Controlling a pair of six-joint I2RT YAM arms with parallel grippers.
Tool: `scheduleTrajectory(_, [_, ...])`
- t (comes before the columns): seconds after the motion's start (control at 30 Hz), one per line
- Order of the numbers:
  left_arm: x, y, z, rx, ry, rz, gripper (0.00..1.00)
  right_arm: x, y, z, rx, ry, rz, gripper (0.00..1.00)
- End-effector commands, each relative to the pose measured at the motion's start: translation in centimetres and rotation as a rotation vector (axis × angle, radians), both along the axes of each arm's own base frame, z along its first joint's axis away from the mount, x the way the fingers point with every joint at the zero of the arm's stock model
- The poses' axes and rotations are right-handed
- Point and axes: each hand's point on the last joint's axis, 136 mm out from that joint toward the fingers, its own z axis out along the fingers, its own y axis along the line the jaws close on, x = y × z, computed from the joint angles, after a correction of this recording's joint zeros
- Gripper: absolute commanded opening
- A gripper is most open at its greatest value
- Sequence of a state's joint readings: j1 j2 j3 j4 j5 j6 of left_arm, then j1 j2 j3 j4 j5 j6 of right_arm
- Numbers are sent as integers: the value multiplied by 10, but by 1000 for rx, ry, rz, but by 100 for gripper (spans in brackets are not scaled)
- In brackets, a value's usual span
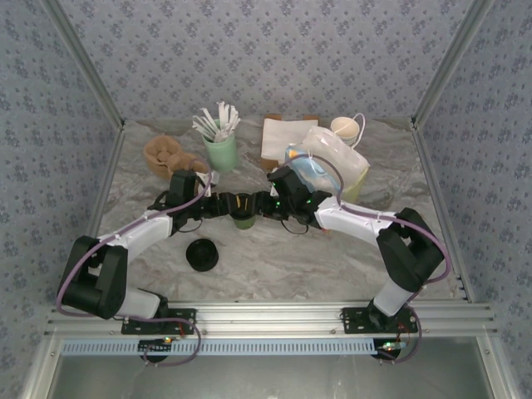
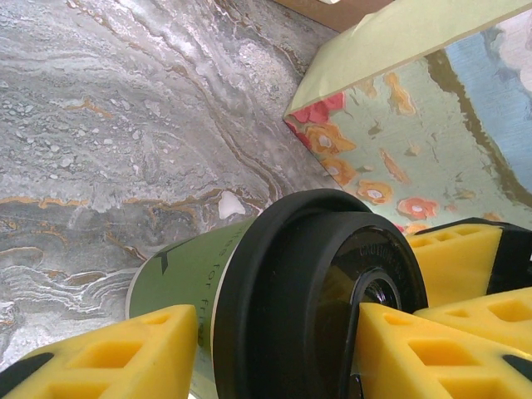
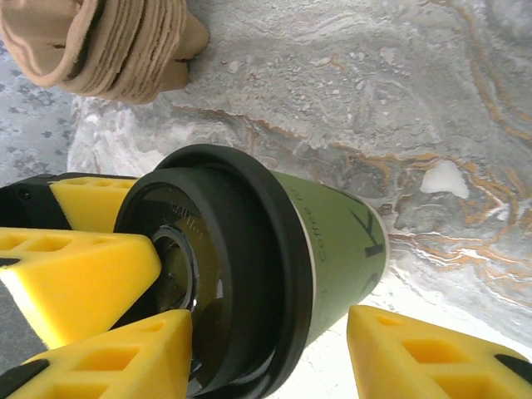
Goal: Pack the takeout coffee
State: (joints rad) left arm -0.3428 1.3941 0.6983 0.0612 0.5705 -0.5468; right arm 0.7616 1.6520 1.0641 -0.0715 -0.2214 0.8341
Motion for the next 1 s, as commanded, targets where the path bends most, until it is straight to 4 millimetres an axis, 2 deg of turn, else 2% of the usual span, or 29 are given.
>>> scheduleTrajectory(0.0, [-21, 6, -24, 59, 95, -3, 52, -5, -20, -19, -148, 44, -7, 55])
scheduleTrajectory(0.17, [-19, 5, -3, 49, 50, -1, 56, 2, -16, 0, -153, 6, 8, 56])
scheduleTrajectory(0.27, [-17, 5, 7, 40, 32, 0, 58, 2, -15, -1, -163, 8, 16, 56])
scheduleTrajectory(0.3, [-16, 4, 10, 37, 27, 2, 59, 8, -10, 14, -139, -18, 14, 56])
scheduleTrajectory(0.53, [-9, 6, 25, 23, 4, 20, 61, 13, -6, 20, -137, -28, 18, 56])
scheduleTrajectory(0.77, [2, 10, 49, 9, -55, 52, 66, 20, -1, 18, -140, -21, 14, 57])
scheduleTrajectory(0.87, [10, 26, 62, 42, -105, 113, 66, 23, 2, 16, -135, -20, 17, 58])
scheduleTrajectory(0.97, [19, 58, 76, 89, -142, 235, 66, 24, 6, 13, -127, -10, 24, 58])
